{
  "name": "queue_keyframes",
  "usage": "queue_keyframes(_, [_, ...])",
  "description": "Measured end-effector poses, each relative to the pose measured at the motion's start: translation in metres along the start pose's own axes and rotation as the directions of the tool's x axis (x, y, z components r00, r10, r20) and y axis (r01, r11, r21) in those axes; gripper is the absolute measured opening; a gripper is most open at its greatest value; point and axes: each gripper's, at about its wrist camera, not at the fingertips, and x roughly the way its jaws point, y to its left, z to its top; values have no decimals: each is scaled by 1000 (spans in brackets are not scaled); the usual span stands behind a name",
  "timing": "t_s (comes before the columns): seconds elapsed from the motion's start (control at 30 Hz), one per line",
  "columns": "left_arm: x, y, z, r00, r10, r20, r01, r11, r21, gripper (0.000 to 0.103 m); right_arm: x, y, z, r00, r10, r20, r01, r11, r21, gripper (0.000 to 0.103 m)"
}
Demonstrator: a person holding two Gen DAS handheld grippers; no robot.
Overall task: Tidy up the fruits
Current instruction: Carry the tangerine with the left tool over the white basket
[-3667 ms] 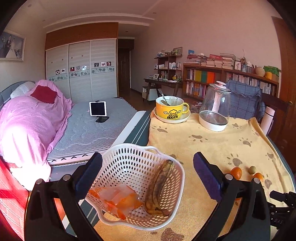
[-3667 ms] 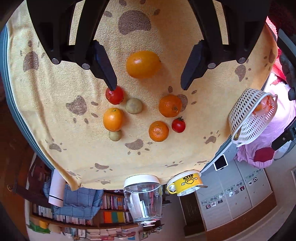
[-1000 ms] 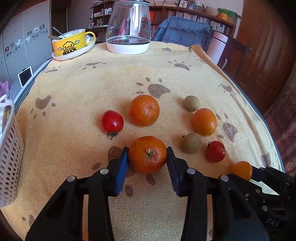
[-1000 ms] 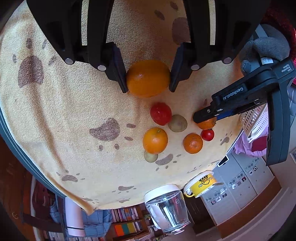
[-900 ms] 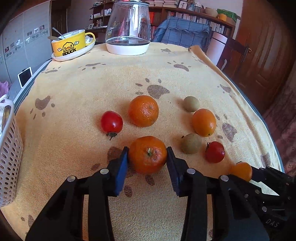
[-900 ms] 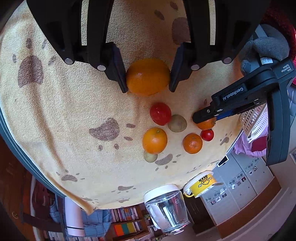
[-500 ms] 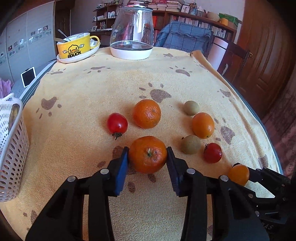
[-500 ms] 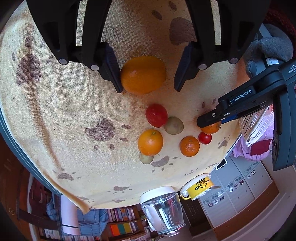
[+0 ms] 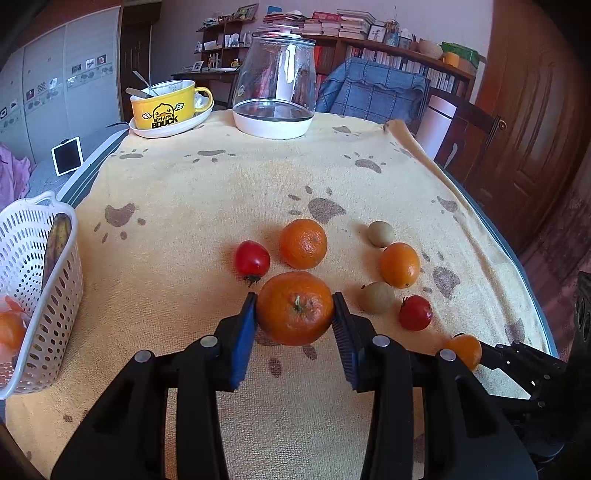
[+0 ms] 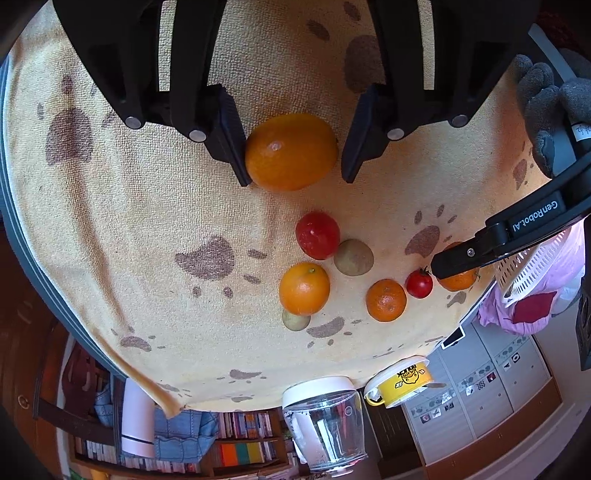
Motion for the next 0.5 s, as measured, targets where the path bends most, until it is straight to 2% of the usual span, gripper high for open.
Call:
queue_keyframes(0.1, [-6, 2, 1, 1000, 14, 16, -14, 1000, 1, 41, -1, -1, 0, 1000, -7, 2, 7, 1000, 3, 45])
queue_keyframes(0.5, [-46, 25, 4, 991, 79, 112, -76, 997, -29, 41, -7, -3, 0, 1000, 0, 2, 0, 1000, 25, 45])
